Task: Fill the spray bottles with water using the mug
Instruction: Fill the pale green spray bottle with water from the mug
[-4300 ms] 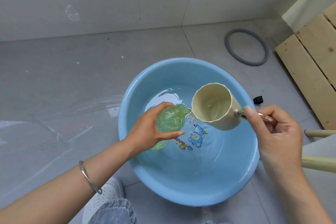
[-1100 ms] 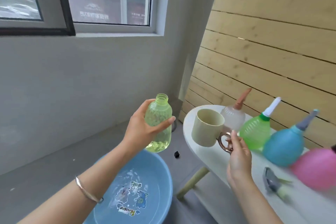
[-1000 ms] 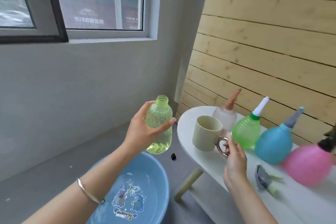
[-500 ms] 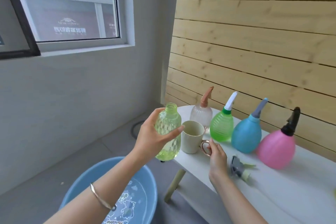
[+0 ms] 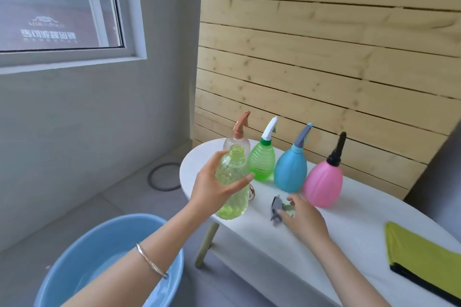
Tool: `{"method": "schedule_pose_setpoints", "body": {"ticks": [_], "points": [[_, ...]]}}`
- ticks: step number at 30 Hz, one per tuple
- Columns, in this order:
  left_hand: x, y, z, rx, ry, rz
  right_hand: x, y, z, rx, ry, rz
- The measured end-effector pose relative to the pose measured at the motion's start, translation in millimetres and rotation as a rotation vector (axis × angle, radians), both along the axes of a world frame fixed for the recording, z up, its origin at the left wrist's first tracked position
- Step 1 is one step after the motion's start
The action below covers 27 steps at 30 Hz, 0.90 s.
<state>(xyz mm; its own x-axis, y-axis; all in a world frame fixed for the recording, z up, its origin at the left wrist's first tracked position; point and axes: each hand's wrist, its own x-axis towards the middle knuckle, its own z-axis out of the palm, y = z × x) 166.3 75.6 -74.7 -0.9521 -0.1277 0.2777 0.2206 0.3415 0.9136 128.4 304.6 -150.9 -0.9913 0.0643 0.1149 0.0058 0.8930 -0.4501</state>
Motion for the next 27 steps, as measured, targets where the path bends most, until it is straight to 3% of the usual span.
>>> {"method": "schedule_pose_setpoints", "body": {"ticks": [4, 9, 11, 16, 21, 27], "points": [[2, 29, -9, -0.009, -0.028, -0.065, 9, 2, -4, 0.175, 0.015, 0.037], [4, 57, -28, 0.004, -0.054, -0.102, 9, 15, -4, 0.167, 0.015, 0.062], [4, 64, -34, -0.023, -0.077, -0.106, 11, 25, 15, -0.061, 0.082, 0.043], [4, 87, -34, -0.032, -0.101, -0.137, 30, 46, 104, -0.898, 0.395, 0.005], [8, 106, -43, -0.054, -0.136, -0.181, 53, 48, 161, -1.229, 0.597, 0.067], [5, 117, -45, -0.051, -0.105, -0.196, 65, 35, 188, -1.462, 0.653, 0.164]]}}
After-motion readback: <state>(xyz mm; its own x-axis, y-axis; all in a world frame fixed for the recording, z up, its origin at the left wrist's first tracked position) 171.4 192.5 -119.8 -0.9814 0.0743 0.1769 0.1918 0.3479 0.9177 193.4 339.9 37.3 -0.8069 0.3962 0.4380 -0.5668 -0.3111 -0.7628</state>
